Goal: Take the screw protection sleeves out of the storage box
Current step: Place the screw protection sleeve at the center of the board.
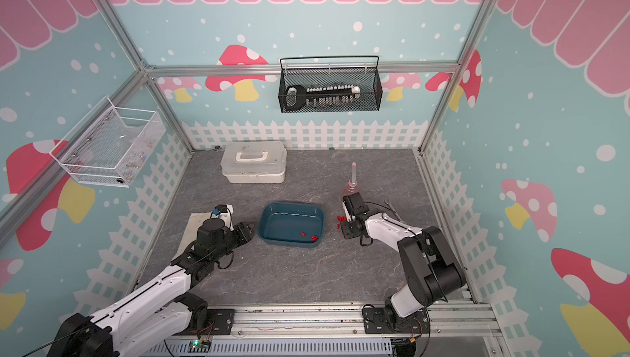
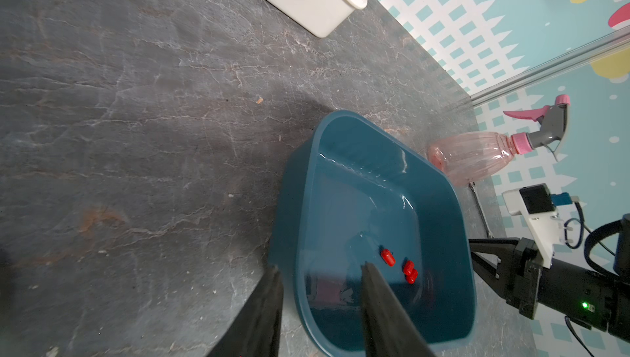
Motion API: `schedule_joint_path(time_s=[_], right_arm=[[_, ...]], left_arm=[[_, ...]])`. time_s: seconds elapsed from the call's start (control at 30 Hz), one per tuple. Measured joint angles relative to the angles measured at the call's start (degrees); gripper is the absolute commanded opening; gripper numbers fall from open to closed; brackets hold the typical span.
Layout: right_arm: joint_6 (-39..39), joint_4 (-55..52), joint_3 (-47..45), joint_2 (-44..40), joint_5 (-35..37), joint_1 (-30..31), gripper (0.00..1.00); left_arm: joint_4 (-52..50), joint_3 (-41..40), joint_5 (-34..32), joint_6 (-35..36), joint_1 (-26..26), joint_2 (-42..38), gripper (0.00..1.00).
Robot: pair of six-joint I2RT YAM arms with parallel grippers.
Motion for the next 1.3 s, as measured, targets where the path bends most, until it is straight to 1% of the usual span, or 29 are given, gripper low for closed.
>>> schedule_joint_path(time_s=[0.23, 0.43, 0.6, 0.8, 0.93, 1.1, 1.2, 1.3], right_arm=[[-0.2, 0.0, 0.0, 0.0, -0.3, 0.0, 0.19], [-0.4, 0.0, 0.0, 0.0, -0.8, 0.0, 0.27], [-0.7, -0.2, 0.0, -0.9, -1.6, 0.0, 0.31], [-1.3, -2.5, 0.2, -8.6, -3.4, 0.0, 0.34], [-1.8, -3.9, 1.0, -13.6, -5.9, 0.0, 0.35], [-0.2, -3.7, 0.7, -19.0, -12.2, 0.0, 0.36], [2.7, 0.0, -1.8, -23.5, -16.9, 0.2, 0.35], [4.5, 2.7, -3.7, -26.6, -19.4, 1.5, 0.34]], left_arm=[[0.0, 0.0, 0.0, 0.0, 0.0, 0.0, 0.4], [0.0, 0.0, 0.0, 0.0, 0.0, 0.0, 0.4], [-0.2, 0.0, 0.0, 0.0, 0.0, -0.9, 0.41], [-2.4, 0.3, -1.3, 0.0, 0.0, -1.8, 0.42], [-4.2, 0.9, -2.6, 0.0, 0.0, -2.3, 0.42], [-7.1, 3.6, -3.9, 0.0, 0.0, -1.0, 0.44], [-9.2, 6.6, -4.3, 0.4, 0.0, 1.2, 0.45], [-9.8, 9.4, -4.3, 1.3, 0.0, 4.1, 0.47]])
